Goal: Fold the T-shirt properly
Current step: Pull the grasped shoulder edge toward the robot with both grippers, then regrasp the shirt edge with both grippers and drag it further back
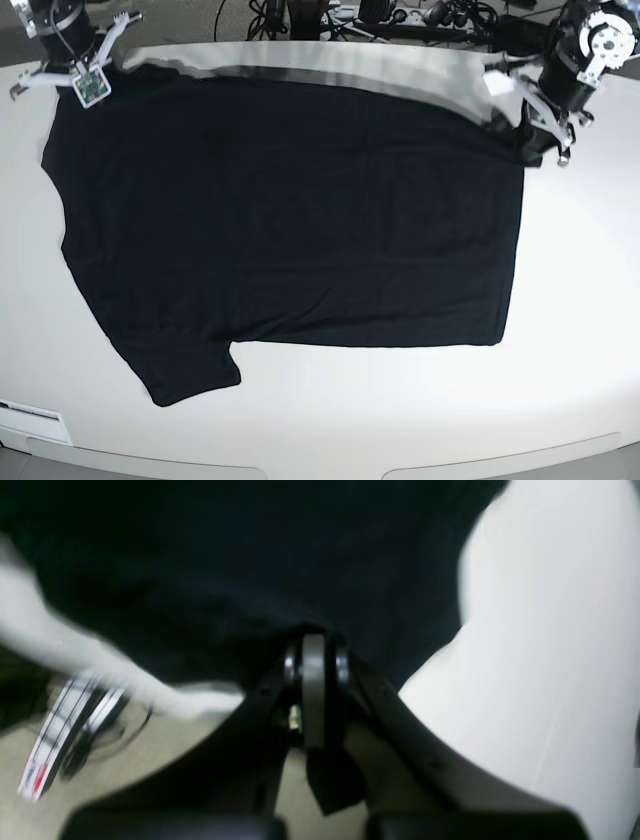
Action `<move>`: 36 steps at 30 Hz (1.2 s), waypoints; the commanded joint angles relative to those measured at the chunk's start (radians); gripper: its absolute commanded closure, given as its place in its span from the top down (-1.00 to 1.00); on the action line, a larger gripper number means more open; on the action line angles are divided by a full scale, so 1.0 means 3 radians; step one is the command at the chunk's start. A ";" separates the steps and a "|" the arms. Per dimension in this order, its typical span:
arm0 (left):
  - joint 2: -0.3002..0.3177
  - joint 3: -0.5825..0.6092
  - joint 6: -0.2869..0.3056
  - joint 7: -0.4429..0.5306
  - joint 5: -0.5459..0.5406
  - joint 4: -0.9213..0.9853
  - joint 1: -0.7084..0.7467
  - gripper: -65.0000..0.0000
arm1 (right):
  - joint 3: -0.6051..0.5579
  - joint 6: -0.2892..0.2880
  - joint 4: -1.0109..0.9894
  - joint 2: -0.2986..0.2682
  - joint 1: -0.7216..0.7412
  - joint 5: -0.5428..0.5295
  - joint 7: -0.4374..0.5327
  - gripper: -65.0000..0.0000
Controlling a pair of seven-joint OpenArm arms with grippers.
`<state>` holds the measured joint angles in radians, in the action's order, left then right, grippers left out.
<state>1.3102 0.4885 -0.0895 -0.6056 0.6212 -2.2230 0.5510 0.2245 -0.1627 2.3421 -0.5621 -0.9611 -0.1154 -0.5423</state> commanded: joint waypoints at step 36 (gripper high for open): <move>-0.1595 -0.0694 -0.0958 0.0533 -0.1296 0.1133 -0.1016 -0.23 | -0.0223 -0.0469 -0.1100 -0.0103 0.2085 -0.0938 -0.0003 0.08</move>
<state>0.8150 0.2932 -0.3611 -0.4683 0.2131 -1.8694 0.2550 0.1471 -0.3141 1.9961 -0.5751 -0.3470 -0.4011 -0.5636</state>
